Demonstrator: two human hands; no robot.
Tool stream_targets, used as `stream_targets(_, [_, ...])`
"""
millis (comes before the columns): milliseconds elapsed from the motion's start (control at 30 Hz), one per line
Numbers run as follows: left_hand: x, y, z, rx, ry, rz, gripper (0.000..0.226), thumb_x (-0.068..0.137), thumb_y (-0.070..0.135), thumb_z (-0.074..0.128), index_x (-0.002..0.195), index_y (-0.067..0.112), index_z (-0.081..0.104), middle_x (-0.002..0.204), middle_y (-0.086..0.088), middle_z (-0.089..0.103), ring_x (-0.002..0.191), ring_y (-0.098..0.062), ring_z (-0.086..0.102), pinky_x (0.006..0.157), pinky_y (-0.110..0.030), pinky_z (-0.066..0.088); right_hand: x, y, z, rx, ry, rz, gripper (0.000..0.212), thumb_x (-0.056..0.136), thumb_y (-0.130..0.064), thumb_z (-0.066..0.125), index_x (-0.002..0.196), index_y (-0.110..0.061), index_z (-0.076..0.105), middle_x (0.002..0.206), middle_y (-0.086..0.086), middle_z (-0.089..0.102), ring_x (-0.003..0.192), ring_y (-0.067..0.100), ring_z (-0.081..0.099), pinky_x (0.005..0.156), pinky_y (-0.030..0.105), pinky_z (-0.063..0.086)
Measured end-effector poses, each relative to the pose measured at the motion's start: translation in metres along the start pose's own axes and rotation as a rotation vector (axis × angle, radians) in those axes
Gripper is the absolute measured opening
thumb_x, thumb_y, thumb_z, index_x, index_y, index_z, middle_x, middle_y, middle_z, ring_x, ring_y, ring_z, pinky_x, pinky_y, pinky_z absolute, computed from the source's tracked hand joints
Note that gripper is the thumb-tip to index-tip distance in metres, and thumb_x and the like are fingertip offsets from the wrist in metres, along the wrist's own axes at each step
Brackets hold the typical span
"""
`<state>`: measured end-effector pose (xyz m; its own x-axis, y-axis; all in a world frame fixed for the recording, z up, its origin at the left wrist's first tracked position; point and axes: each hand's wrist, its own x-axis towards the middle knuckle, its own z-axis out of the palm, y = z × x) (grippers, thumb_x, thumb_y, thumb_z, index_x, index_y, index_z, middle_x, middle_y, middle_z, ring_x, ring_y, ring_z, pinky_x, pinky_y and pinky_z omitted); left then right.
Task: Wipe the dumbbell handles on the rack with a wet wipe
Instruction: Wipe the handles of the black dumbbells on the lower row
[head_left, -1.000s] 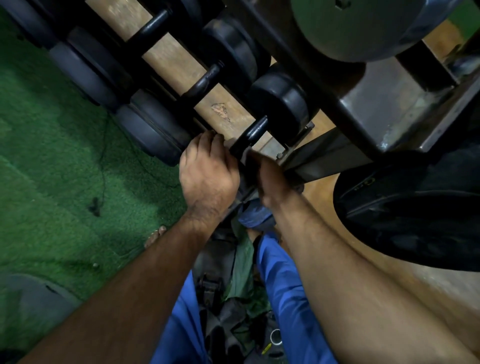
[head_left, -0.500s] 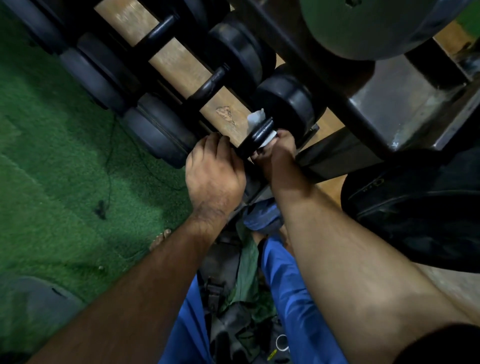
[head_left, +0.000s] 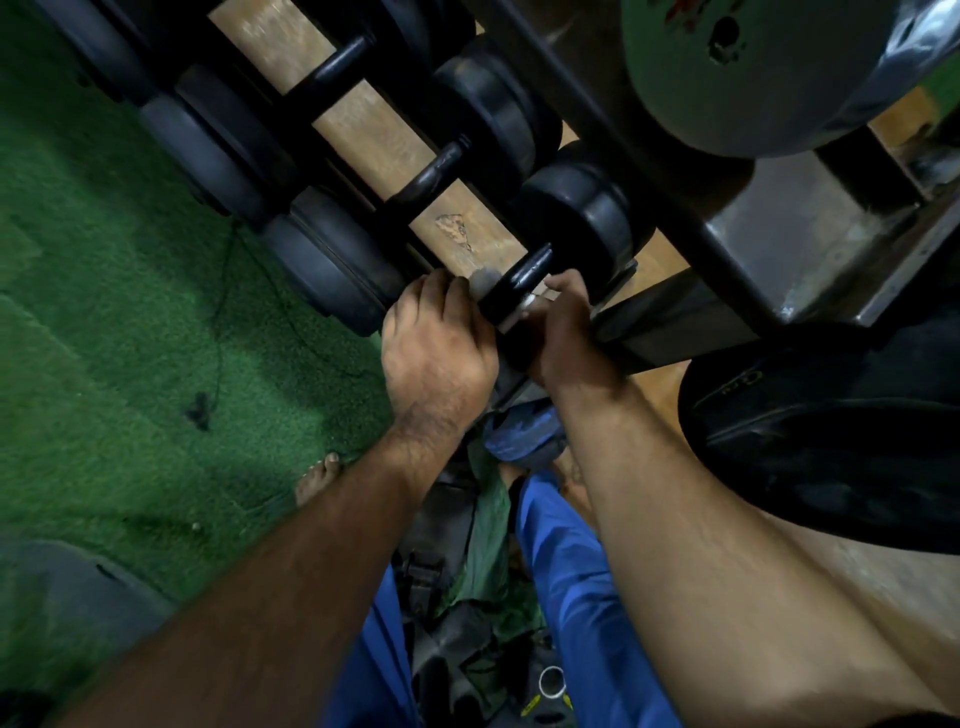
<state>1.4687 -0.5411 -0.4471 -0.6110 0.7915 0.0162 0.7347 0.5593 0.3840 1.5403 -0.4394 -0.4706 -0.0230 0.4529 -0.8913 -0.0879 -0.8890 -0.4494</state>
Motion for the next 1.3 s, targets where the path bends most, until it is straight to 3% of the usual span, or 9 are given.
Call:
stream_targets(67, [0.001,-0.001,0.000,-0.002,-0.009,-0.006,0.039,0.090,0.028,0.046,0.116,0.006,0.067,0.121,-0.011,0.066,0.112,-0.031,0.058,0.092,-0.043,0.046,0.010,0.003,-0.004,-0.019,0.106,-0.051,0.030,0.077,-0.034,0.046,0.083,-0.007,0.057,0.066,0.012,0.056,0.058,0.027,0.053,0.058,0.026,0.042])
stream_targets(233, [0.001,0.001,-0.002,-0.011,0.002,-0.009,0.037,0.089,0.026,0.048,0.116,0.007,0.067,0.119,-0.010,0.067,0.111,-0.030,0.059,0.090,-0.043,0.047,0.001,0.017,-0.013,-0.260,-0.070,0.009,0.061,0.069,-0.043,0.052,0.117,-0.007,0.067,0.112,0.019,0.068,0.093,0.032,0.061,0.080,0.037,0.048])
stream_targets(367, [0.001,0.001,0.000,-0.009,-0.028,-0.022,0.035,0.092,0.026,0.049,0.117,0.008,0.066,0.122,-0.008,0.065,0.113,-0.029,0.058,0.092,-0.042,0.046,-0.001,0.003,-0.015,-0.206,-0.131,0.032,0.054,0.064,-0.036,0.049,0.106,-0.008,0.067,0.102,0.018,0.069,0.092,0.034,0.065,0.079,0.035,0.052])
stream_targets(533, [0.001,0.001,-0.002,-0.006,-0.033,-0.031,0.040,0.090,0.028,0.046,0.118,0.007,0.066,0.122,-0.010,0.066,0.114,-0.030,0.058,0.094,-0.042,0.045,-0.003,0.015,-0.017,-0.255,-0.118,-0.009,0.023,0.088,-0.021,0.046,0.068,-0.016,0.057,0.059,0.004,0.056,0.062,0.020,0.054,0.059,0.028,0.045])
stream_targets(733, [0.002,0.002,-0.005,-0.007,-0.056,-0.032,0.035,0.091,0.026,0.050,0.115,0.008,0.067,0.122,-0.010,0.066,0.113,-0.030,0.058,0.093,-0.042,0.045,0.003,0.014,-0.011,-0.184,-0.130,0.029,0.031,0.084,-0.025,0.045,0.100,-0.008,0.067,0.098,0.016,0.069,0.092,0.028,0.066,0.079,0.032,0.052])
stream_targets(900, [0.002,0.003,-0.006,-0.025,-0.082,-0.048,0.039,0.090,0.026,0.046,0.117,0.007,0.066,0.123,-0.010,0.065,0.114,-0.031,0.058,0.094,-0.042,0.044,0.002,0.003,-0.014,-0.245,-0.184,0.094,0.025,0.094,-0.020,0.043,0.075,-0.015,0.057,0.057,0.002,0.059,0.051,0.016,0.060,0.051,0.020,0.046])
stream_targets(1033, [0.004,0.005,-0.009,-0.019,-0.118,-0.055,0.036,0.091,0.027,0.046,0.114,0.008,0.067,0.122,-0.010,0.065,0.114,-0.030,0.058,0.093,-0.041,0.045,0.002,0.015,-0.005,-0.206,-0.051,-0.025,0.026,0.089,-0.022,0.050,0.093,-0.005,0.070,0.065,0.005,0.065,0.059,0.016,0.065,0.051,0.021,0.049])
stream_targets(1167, [0.010,0.007,-0.019,0.006,-0.189,-0.025,0.040,0.089,0.030,0.039,0.106,0.007,0.067,0.114,-0.011,0.067,0.105,-0.031,0.060,0.087,-0.041,0.046,-0.001,0.019,-0.014,-0.138,0.107,-0.110,0.029,0.082,-0.027,0.053,0.071,-0.003,0.066,0.065,0.012,0.063,0.058,0.020,0.062,0.053,0.021,0.047])
stream_targets(1300, [0.015,0.007,-0.035,0.049,-0.199,0.023,0.027,0.088,0.027,0.044,0.095,0.010,0.064,0.099,-0.010,0.066,0.091,-0.032,0.060,0.077,-0.040,0.045,-0.016,0.015,-0.015,-0.231,0.229,-0.314,0.021,0.066,-0.035,0.058,0.062,-0.019,0.071,0.075,0.005,0.066,0.080,0.031,0.064,0.073,0.044,0.049])
